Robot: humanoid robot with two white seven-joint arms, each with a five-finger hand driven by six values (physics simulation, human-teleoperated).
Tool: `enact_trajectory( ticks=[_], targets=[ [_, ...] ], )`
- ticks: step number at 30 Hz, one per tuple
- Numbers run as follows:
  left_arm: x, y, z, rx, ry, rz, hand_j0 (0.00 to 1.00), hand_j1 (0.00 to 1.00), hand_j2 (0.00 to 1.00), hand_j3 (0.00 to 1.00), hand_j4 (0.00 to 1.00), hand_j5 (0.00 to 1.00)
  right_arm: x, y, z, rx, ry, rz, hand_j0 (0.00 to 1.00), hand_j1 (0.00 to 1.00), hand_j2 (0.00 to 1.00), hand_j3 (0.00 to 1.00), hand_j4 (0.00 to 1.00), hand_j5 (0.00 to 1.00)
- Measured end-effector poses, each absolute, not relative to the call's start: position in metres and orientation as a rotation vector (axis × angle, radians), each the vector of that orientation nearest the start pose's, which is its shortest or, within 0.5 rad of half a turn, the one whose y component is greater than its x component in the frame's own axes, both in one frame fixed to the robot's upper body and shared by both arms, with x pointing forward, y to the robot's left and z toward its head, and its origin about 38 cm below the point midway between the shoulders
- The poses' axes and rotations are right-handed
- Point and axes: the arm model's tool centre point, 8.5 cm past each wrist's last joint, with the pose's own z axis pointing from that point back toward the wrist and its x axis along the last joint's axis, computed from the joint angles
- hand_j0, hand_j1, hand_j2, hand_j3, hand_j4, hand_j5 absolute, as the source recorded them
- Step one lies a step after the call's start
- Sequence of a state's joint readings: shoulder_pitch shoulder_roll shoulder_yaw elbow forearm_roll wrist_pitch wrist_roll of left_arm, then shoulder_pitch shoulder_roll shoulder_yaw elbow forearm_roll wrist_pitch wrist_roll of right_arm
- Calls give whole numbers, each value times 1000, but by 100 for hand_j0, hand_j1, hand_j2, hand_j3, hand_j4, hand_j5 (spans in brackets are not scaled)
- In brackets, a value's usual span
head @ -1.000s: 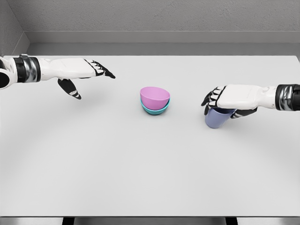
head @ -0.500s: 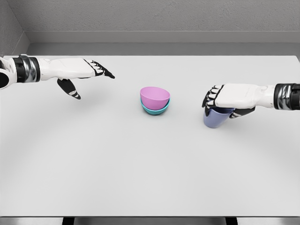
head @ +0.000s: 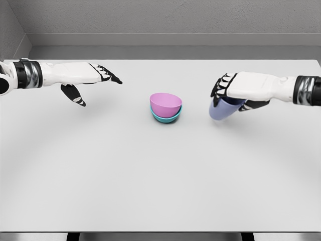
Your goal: Stacking bowl and cup with both arms
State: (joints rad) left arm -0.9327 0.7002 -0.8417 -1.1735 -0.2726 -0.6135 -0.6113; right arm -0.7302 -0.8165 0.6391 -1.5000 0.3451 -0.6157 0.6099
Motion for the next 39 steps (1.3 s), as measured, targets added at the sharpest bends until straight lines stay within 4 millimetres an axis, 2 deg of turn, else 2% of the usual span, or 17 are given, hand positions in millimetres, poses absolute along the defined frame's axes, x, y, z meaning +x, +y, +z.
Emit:
enact_trajectory(
  ticks=[6,12,20,28,32,39],
  targets=[
    [493,277,232,300,-1343,-2100,100,100,100,100,100,100,448,-270,261,547,2076,-2920,44,44,44,44,44,44],
    [493,277,232,300,-1343,-2100,100,100,100,100,100,100,459,-246,282,543,2162,-2802,44,44,44,44,44,44],
    [493,277,232,300,-1343,-2100,100,100,100,100,100,100,463,-215,293,492,2212,-2706,44,44,44,44,44,44],
    [493,278,232,300,-1342,-2099,100,100,100,100,100,100,463,-191,296,442,2215,-2661,45,45,45,45,45,45],
    [493,278,232,301,-1343,-2098,100,100,100,100,100,100,463,-178,288,390,2202,-2670,45,45,45,45,45,45],
    [493,278,232,301,-1343,-2098,100,100,100,100,100,100,462,-172,277,350,2185,-2694,45,45,45,45,45,45]
  ],
)
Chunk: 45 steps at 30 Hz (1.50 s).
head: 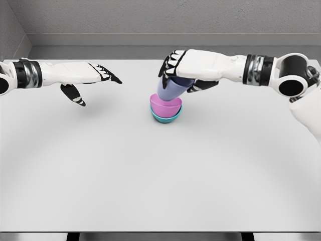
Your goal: Stacking bowl and cup with both arms
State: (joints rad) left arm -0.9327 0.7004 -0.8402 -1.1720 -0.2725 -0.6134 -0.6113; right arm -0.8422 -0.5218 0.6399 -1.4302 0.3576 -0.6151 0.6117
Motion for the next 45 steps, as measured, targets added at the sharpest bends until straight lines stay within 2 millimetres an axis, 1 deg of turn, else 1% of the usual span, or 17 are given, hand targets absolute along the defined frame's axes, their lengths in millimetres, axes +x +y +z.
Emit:
enact_trajectory(
  ticks=[7,15,28,45],
  targets=[
    [493,278,232,301,-1343,-2098,100,100,100,100,100,100,468,-175,272,351,2193,-2725,45,45,45,45,45,45],
    [493,278,233,303,-1344,-2096,100,100,100,100,100,100,472,-174,266,347,2191,-2747,45,45,45,45,45,45],
    [494,279,233,305,-1343,-2095,100,100,100,100,100,100,472,-165,252,304,2160,-2781,45,45,45,45,45,45],
    [494,280,233,308,-1344,-2092,100,100,100,100,100,100,472,-160,250,288,2158,-2781,45,45,45,45,45,45]
  ],
)
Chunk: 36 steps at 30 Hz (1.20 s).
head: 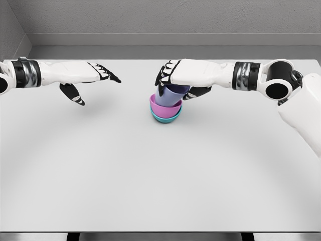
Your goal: Stacking bowl and cup with both arms
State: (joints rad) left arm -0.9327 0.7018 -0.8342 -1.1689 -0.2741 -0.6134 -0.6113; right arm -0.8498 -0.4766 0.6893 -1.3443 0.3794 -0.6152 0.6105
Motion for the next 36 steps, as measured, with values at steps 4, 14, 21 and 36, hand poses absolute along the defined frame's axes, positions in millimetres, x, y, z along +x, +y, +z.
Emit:
enact_trajectory(
  ticks=[4,14,21,36],
  targets=[
    [494,280,234,308,-1344,-2092,100,100,100,100,100,100,472,-161,247,286,2150,-2794,45,45,45,45,45,45],
    [494,280,234,308,-1344,-2092,100,100,100,100,100,100,472,-155,243,280,2134,-2801,46,46,46,46,46,46],
    [494,280,234,309,-1345,-2091,100,100,100,100,100,100,472,-155,243,283,2131,-2802,100,100,100,100,100,100],
    [494,280,234,310,-1345,-2091,100,100,100,100,100,100,472,-176,291,434,2239,-2655,100,100,100,100,100,100]
  ],
)
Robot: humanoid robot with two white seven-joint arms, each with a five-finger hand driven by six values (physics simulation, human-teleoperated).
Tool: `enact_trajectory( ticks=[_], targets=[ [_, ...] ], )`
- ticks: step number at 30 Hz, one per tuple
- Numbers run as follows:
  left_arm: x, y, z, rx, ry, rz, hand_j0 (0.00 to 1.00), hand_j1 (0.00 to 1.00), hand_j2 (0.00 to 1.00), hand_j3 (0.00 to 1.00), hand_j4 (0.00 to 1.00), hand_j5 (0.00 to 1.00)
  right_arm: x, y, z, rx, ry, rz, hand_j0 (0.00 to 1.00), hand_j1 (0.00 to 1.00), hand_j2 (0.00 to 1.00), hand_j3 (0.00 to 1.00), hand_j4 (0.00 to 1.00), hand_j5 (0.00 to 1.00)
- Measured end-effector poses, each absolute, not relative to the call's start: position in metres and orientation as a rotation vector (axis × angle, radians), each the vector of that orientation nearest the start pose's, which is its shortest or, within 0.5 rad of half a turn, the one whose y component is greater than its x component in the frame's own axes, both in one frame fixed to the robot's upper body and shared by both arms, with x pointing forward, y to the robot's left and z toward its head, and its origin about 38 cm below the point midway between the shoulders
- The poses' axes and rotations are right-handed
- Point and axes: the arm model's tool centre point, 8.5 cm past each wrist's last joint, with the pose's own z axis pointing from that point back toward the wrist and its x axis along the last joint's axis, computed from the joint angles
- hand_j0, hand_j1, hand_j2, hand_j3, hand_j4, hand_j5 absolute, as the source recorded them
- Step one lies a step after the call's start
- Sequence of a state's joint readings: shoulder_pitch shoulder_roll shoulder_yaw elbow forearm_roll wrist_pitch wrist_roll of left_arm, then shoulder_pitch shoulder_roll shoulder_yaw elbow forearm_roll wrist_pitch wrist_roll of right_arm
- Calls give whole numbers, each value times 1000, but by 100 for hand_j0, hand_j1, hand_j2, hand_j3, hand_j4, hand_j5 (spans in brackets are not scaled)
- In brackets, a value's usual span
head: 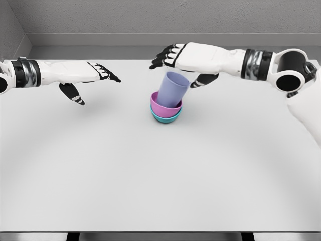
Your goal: Stacking bowl and cup with both arms
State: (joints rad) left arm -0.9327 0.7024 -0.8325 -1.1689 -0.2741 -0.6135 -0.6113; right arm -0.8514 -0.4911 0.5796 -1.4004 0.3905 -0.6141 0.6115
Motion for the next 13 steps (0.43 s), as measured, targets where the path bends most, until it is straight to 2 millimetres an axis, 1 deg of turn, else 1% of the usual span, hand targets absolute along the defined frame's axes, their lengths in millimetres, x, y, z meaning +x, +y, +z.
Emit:
enact_trajectory(
  ticks=[1,2,3,5,6,8,10,13],
  targets=[
    [494,280,234,310,-1345,-2091,100,100,100,100,100,100,473,-186,299,475,2263,-2634,100,100,100,100,100,100],
    [494,280,234,310,-1345,-2091,100,100,100,100,100,100,473,-198,301,503,2290,-2629,100,100,100,100,100,100],
    [494,281,234,310,-1344,-2091,100,100,100,100,100,100,473,-210,296,519,2314,-2647,100,100,100,100,100,100],
    [494,281,234,310,-1344,-2091,100,100,100,100,100,100,481,-237,281,549,2361,-2719,100,100,100,100,100,100],
    [494,281,234,310,-1344,-2090,100,100,100,100,100,100,485,-251,266,554,2384,-2777,100,100,100,100,100,100],
    [494,281,234,310,-1345,-2089,100,100,100,100,100,100,494,-277,248,588,2421,-2870,100,100,100,100,100,100],
    [496,287,229,304,-1335,-2066,100,100,100,100,100,100,499,-300,240,638,2450,-2922,100,100,100,100,100,100],
    [502,305,217,303,-1290,-2005,100,100,100,100,100,100,502,-319,240,692,2482,-2942,100,100,100,100,100,100]
  ],
)
